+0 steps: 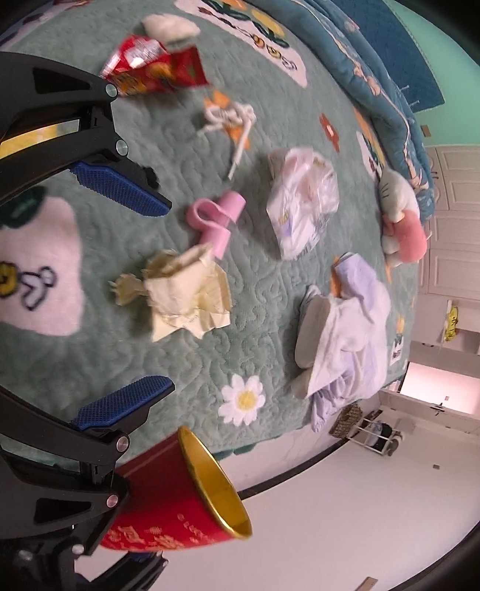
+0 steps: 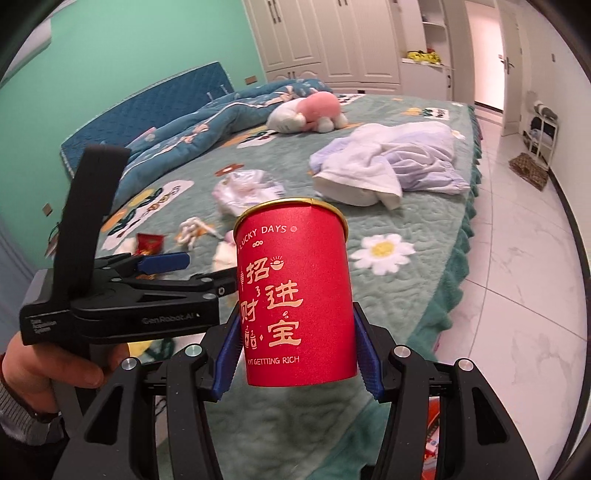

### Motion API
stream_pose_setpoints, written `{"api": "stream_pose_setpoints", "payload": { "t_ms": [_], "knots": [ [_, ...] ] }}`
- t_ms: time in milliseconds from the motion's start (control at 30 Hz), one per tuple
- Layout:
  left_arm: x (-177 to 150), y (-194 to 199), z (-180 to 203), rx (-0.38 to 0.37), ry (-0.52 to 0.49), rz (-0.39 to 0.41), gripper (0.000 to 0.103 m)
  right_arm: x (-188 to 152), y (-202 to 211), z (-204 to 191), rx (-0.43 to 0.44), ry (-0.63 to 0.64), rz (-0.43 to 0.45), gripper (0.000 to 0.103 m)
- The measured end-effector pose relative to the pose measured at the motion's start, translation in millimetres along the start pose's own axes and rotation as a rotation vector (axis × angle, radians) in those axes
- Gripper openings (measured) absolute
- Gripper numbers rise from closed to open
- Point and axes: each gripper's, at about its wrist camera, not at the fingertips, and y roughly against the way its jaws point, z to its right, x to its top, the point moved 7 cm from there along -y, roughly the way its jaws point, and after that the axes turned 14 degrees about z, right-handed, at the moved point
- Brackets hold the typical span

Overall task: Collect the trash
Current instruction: 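Grasp the crumpled paper with the left tool while the right tool holds the red cup, then carry both to the red bin and open both tools to drop them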

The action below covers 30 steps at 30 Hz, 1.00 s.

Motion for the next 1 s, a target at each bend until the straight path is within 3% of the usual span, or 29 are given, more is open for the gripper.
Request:
{"api": "stream_pose_setpoints", "payload": {
  "t_ms": [300,400,467,633,1000],
  "knots": [
    [-5.1,-48.7,-5.2,0.004,-0.020,-0.051,0.087,-2.0,-30.5,23.1,-0.016,-0.032,-0.014,0.055],
    [-11.2,-58.8,-4.9,0.007,-0.036,-0.074,0.061,-3.2,-35.7,26.5,-0.016,-0.039,-0.017,0.055],
    [-13.8,-61.7,-5.0,0.009,-0.038,-0.079,0.059,-4.2,-36.3,26.7,-0.016,-0.042,-0.018,0.055],
    [-14.0,-55.8,-8.3,0.012,-0.034,-0.064,0.047,-6.8,-36.2,27.7,-0.019,-0.043,-0.022,0.055],
    [-8.9,-3.5,-2.9,0.012,-0.034,-0.018,0.045,-3.0,-1.8,15.0,0.003,-0.040,0.010,0.055]
  ]
}}
